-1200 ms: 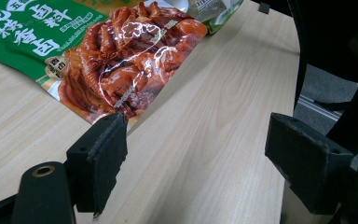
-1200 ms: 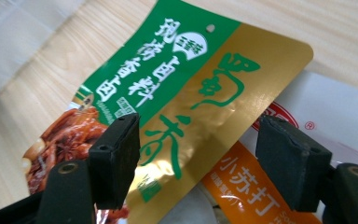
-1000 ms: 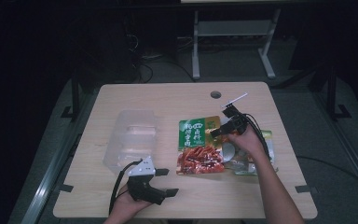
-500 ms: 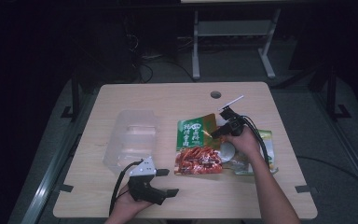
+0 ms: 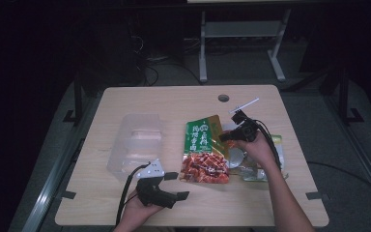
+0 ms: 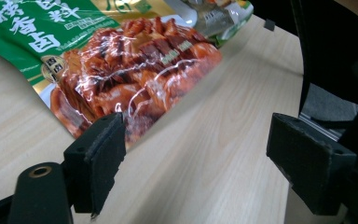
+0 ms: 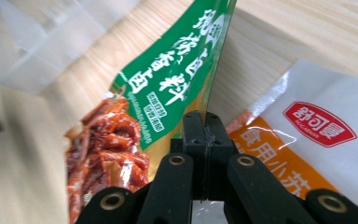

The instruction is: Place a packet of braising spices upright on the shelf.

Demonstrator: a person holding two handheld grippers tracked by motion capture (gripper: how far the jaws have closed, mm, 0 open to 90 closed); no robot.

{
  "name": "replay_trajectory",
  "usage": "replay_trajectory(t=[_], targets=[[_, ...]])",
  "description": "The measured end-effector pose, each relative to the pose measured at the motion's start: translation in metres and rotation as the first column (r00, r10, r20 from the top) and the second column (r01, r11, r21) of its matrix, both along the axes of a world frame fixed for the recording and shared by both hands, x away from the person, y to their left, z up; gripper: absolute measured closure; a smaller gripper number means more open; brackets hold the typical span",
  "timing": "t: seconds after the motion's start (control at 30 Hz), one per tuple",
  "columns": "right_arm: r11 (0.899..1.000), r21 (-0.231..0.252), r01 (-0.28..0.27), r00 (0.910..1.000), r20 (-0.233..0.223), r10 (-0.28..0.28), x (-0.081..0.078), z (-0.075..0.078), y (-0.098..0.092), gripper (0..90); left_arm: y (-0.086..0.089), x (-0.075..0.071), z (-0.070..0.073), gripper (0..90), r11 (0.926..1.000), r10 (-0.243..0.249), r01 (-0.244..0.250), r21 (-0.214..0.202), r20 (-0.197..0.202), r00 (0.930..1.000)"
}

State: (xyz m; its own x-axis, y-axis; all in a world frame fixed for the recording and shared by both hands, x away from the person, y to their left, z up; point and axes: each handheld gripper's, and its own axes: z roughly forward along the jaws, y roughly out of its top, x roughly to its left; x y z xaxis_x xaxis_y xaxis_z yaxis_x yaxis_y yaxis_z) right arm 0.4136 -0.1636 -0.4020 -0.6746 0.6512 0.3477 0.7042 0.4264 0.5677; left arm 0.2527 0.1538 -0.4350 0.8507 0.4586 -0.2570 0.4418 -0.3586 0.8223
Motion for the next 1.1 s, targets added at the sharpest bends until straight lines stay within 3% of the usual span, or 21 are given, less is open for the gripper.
replay_trajectory(t=[0.27,0.43,0.63,0.7,0.77,0.87,1.1], targets=[[0.998,0.063,-0.028,0.9956,0.091,0.022,-0.023,0.027,-0.008,90.0,-0.011,0.013,0.009,17.7,0.9991,0.043,-0.043,0.001,0.035,0.9985],[0.994,0.092,-0.059,0.9850,0.167,0.043,-0.044,0.046,-0.018,90.0,-0.022,0.030,0.013,16.6,0.9962,0.087,-0.086,-0.012,0.037,0.9956],[0.993,0.091,-0.078,0.9731,0.224,0.056,-0.060,0.060,-0.026,90.0,-0.039,0.048,0.011,15.2,0.9874,0.158,-0.158,-0.011,0.021,0.9872],[0.992,0.093,-0.085,0.9685,0.241,0.061,-0.066,0.064,-0.029,90.0,-0.042,0.055,0.007,15.2,0.9851,0.165,-0.166,-0.047,-0.012,0.9862],[0.991,0.095,-0.091,0.9642,0.257,0.064,-0.071,0.066,-0.031,90.0,-0.045,0.064,0.004,15.2,0.9827,0.178,-0.180,-0.043,-0.050,0.9828],[0.991,0.101,-0.091,0.9614,0.269,0.061,-0.075,0.063,-0.034,90.0,-0.048,0.079,-0.001,21.3,0.9849,0.146,-0.155,-0.077,-0.116,0.9825],[0.982,0.168,-0.081,0.9650,0.260,0.035,-0.078,0.051,-0.047,90.0,-0.055,0.100,-0.008,33.3,0.9907,0.088,-0.104,-0.087,-0.174,0.9808]])
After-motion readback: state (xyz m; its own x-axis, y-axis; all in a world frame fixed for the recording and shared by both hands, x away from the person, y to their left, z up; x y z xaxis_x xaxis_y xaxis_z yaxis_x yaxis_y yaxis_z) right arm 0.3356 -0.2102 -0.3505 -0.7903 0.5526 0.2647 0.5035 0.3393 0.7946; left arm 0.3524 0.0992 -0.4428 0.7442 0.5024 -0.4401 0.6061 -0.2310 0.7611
